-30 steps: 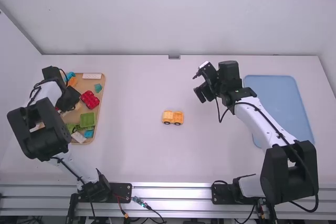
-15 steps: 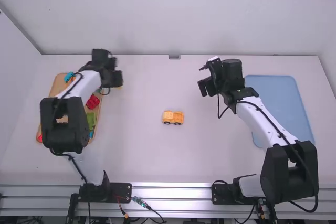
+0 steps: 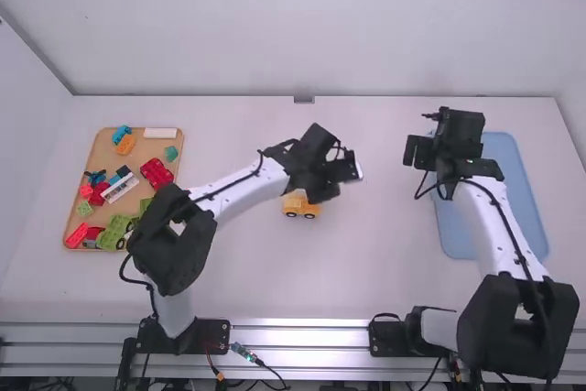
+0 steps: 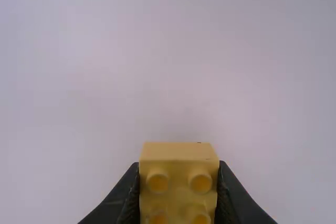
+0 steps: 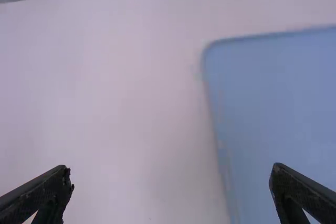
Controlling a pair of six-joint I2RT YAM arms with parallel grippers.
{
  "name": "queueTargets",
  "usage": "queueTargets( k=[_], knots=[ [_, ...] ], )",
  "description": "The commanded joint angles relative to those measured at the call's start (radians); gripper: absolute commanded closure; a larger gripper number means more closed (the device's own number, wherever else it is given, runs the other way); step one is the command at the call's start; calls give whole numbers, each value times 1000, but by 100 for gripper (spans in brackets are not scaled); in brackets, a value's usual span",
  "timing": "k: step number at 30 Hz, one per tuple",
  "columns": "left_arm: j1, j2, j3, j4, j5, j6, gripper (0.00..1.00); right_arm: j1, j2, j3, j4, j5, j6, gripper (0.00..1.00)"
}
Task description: Assemble lego blocks to make yellow taxi
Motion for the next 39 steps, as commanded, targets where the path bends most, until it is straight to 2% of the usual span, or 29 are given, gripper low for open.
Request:
queueTargets(
  k=[1,7,12,17,21,26,38,39],
  knots=[
    [-41,15,-13,-4,7,142,98,-50,-33,1,-39,36,-4,1],
    [-100,87,-3,33,-68,150,99,-129,-101,-90,-4,-35,-153,1],
    [-85,183,155,-106,-20,175,99,-167,-230,-220,102,-175,-247,1],
    [-94,313,335,-249,11,174,99,-155,-336,-299,178,-225,-261,1],
    [-96,381,393,-273,2,161,98,-124,-365,-318,175,-223,-283,1],
    [-87,382,377,-246,0,133,99,-100,-350,-318,193,-217,-282,1],
    [-85,382,277,-153,-10,107,98,-102,-312,-318,221,-221,-283,1],
    [-86,382,278,-153,-11,107,89,-102,-313,-318,221,-221,-283,1]
  ],
)
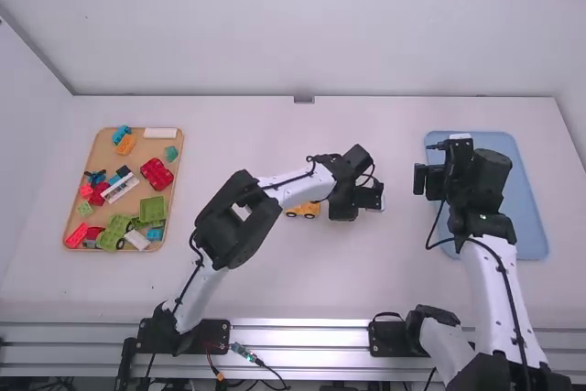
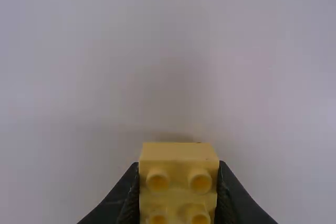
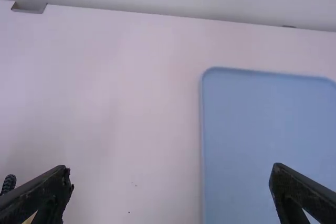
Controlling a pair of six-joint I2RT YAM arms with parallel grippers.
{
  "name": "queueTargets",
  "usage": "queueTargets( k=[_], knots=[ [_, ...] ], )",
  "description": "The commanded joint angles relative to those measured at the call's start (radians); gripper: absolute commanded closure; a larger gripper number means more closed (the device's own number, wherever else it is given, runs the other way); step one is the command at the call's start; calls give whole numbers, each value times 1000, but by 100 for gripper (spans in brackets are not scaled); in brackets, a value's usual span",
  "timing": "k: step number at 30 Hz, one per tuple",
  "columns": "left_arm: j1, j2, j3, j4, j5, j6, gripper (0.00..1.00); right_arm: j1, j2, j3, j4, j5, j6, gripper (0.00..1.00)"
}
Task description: Assemble lego blocks to make yellow taxi
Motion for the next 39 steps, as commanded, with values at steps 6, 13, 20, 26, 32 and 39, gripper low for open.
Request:
queueTargets(
  k=[6,13,20,26,32,39],
  knots=[
    [5,7,0,25,-25,-25,1,22,5,-8,3,-5,-25,1],
    [42,-94,79,-94,-43,-40,1,80,8,-8,15,-6,-52,1],
    [219,-266,34,-181,173,100,1,84,8,-8,39,-70,-51,1],
    [455,-291,-60,-327,533,414,1,103,3,-8,55,-113,-102,1],
    [592,-291,-189,-196,596,346,1,230,86,7,28,-98,-247,1],
    [612,-314,-347,-53,747,562,1,414,367,127,-123,42,-341,1]
  ],
)
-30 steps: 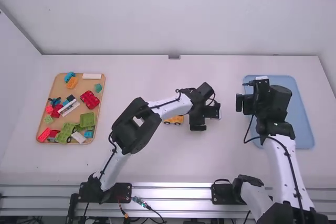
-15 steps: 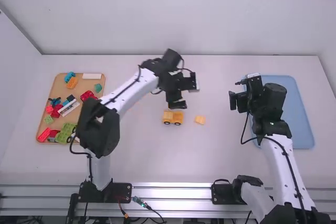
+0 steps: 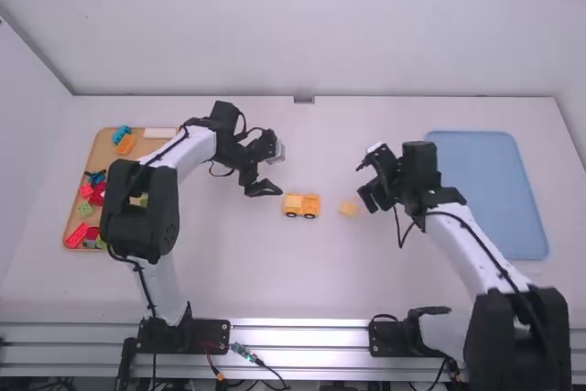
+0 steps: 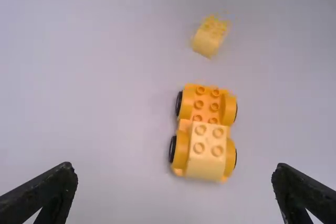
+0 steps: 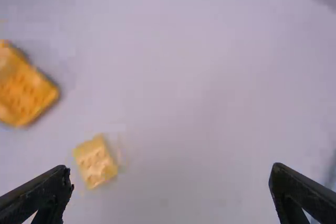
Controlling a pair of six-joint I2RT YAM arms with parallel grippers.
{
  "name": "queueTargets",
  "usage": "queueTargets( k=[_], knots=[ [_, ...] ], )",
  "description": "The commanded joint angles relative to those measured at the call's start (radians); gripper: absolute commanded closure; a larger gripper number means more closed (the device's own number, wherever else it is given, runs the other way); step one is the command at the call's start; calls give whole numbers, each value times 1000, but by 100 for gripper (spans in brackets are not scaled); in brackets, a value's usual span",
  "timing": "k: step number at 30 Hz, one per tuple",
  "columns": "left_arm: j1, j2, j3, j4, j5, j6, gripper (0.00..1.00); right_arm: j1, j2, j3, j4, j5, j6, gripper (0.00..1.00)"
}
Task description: Assemble lego blocks to make yellow taxi
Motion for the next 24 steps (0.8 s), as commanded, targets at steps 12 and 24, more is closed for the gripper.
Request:
queueTargets(
  k=[12,24],
  knots=[
    [-14,-18,-144,267,117,-72,1,206,399,243,-244,160,-215,3],
    [-19,-92,-235,409,50,-166,1,198,540,292,-273,161,-215,18]
  ],
)
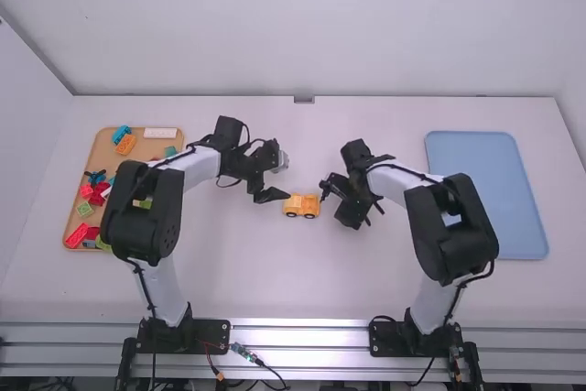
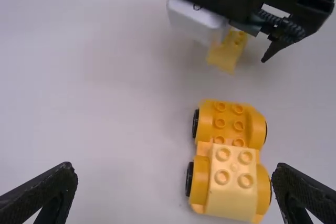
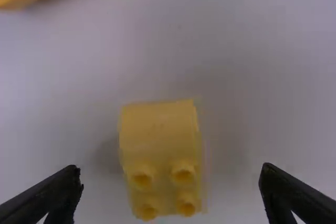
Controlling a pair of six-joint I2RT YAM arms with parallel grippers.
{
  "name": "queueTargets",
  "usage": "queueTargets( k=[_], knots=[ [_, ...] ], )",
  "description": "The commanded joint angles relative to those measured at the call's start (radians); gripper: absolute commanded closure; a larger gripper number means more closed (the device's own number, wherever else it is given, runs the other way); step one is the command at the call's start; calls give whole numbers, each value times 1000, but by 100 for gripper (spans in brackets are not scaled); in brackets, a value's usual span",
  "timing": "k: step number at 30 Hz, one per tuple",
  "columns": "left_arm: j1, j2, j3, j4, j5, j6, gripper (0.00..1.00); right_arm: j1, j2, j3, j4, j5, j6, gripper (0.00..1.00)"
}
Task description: Assemble lego blocks to make yellow taxi
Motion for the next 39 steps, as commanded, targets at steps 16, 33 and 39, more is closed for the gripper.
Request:
queueTargets(
  k=[16,33,39],
  knots=[
    [2,-241,-162,97,11,-13,1,5,12,23,6,-40,-4,58],
    [2,-242,-161,139,11,-13,1,-3,12,-4,134,17,478,96],
    [2,-242,-161,245,-40,-166,1,-17,12,2,107,17,868,100]
  ],
)
